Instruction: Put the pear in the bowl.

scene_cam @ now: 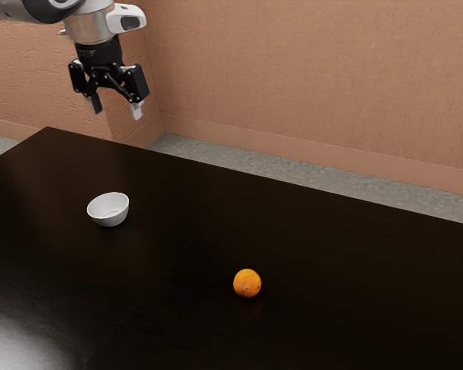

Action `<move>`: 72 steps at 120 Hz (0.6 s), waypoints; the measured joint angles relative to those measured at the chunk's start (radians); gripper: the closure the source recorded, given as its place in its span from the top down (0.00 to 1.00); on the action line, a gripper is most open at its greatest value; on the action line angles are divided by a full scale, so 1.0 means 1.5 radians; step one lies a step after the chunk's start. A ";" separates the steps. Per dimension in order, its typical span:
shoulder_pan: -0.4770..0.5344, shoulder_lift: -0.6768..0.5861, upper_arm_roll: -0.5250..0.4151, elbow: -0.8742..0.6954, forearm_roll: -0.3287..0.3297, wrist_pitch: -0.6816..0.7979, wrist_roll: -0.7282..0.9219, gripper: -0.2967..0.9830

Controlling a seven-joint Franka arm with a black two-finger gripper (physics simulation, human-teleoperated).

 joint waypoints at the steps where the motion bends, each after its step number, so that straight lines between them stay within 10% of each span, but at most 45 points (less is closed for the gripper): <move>1: 0.000 0.000 0.000 0.000 0.000 0.000 0.000 0.77; 35: 0.015 0.001 -0.010 0.006 -0.005 0.001 -0.011 0.77; 72: 0.262 0.049 -0.325 0.015 0.008 0.006 -0.058 0.77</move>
